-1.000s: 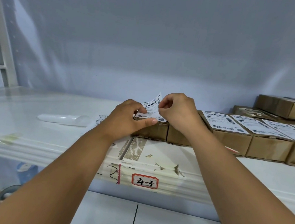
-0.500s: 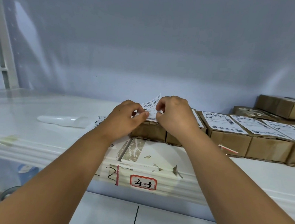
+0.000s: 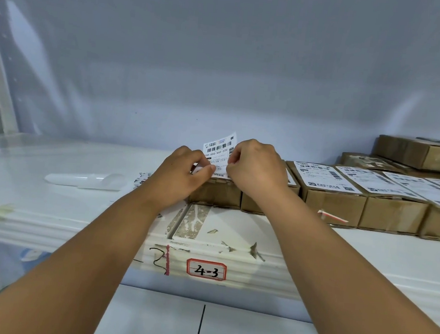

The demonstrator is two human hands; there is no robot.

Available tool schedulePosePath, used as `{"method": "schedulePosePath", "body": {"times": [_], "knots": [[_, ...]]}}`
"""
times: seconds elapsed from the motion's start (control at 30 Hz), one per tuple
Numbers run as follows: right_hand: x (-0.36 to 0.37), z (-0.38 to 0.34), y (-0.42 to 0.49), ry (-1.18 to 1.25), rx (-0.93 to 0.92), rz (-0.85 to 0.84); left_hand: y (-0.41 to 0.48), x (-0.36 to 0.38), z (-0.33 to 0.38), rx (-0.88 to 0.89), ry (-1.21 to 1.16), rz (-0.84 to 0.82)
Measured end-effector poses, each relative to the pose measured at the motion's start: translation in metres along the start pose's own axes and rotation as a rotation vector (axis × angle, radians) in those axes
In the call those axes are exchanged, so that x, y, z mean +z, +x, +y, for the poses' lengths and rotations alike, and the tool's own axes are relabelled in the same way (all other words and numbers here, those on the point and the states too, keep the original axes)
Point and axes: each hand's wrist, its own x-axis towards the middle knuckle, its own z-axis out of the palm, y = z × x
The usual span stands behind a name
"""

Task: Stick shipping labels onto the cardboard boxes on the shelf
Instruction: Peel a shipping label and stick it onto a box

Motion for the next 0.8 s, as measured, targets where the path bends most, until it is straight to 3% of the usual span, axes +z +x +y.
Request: {"method": "schedulePosePath", "body": {"times": [0.23, 0.8], "knots": [[0.0012, 0.0020, 0.0014, -0.009, -0.007, 0.009, 0.0004, 0.0016, -0.0042, -0.011, 0.001, -0.120], [0.0021, 0.0019, 0.0075, -0.017, 0.094, -0.075, 0.0004, 0.0034, -0.0014, 0.031, 0.063, -0.105]]}}
